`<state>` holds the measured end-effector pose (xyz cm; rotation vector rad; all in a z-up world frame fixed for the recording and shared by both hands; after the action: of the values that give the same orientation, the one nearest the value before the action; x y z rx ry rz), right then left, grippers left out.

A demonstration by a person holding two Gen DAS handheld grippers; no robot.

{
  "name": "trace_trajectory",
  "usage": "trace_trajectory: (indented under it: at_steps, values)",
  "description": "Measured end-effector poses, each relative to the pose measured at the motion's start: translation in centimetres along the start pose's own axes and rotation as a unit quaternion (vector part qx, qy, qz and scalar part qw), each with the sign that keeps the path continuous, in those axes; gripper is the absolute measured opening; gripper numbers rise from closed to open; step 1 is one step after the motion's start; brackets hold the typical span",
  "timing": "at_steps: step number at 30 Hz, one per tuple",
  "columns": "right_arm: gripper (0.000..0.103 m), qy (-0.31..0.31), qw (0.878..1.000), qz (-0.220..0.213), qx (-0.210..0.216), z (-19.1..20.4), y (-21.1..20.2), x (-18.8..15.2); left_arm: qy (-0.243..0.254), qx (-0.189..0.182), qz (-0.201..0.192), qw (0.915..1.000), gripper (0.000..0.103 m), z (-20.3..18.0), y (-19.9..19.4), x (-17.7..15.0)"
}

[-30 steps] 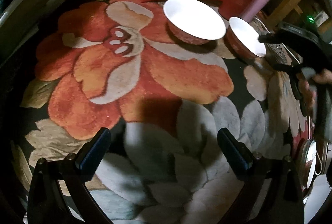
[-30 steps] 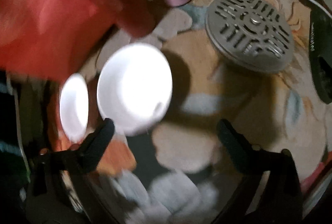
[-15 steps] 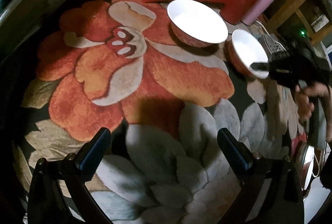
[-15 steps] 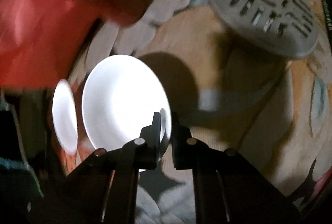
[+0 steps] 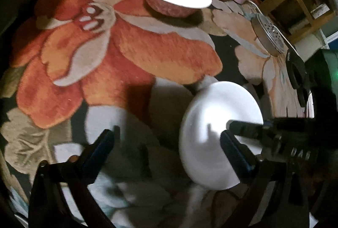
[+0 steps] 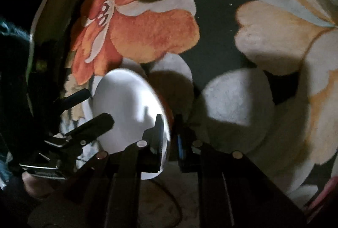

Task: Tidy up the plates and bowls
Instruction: 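Lift and carry the bowl toward the stack while the left tool grips it too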

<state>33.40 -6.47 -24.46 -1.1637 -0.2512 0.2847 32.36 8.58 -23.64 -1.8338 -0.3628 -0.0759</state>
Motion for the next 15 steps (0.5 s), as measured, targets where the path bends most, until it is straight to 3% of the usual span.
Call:
trace_trajectory:
  at_steps: [1, 3, 4, 5, 7, 15]
  values:
    - [0.013, 0.004, 1.000, -0.002, -0.007, 0.2, 0.4, -0.2, 0.002, -0.001, 0.004, 1.0000, 0.082, -0.3, 0.4, 0.0]
    - [0.013, 0.014, 1.000, -0.009, -0.016, 0.4, 1.0, -1.2, 0.009, 0.006, 0.012, 0.9999, 0.076, -0.9, 1.1, -0.1]
    - [0.013, 0.019, 1.000, -0.012, -0.019, 0.3, 1.3, -0.9, 0.020, 0.011, 0.006, 0.9997, 0.067, -1.5, 1.1, 0.0]
    - [0.013, 0.024, 0.999, -0.017, -0.024, 0.3, 1.5, -1.1, 0.028, -0.001, 0.012, 0.9995, 0.047, -2.1, 1.3, 0.0]
    - [0.010, 0.029, 0.999, -0.018, -0.032, -0.6, 0.6, -0.2, 0.042, -0.002, 0.023, 0.9988, 0.032, -3.0, 1.5, 0.0]
    - [0.010, 0.032, 0.998, -0.016, -0.042, -1.4, -2.8, -2.0, 0.045, -0.027, 0.009, 0.9986, 0.018, -5.4, -1.3, -0.3]
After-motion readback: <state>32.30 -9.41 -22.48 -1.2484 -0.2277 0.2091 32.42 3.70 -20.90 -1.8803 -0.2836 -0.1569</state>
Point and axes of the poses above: each gripper's, at about its wrist camera, not at the fingertips, and y roughly the way its jaws point, z to its left, x to its top, the point moved 5 cm from there along y, roughly the way its jaws point, and after that the axes turned 2 degrees about y, right-handed, at the moved point
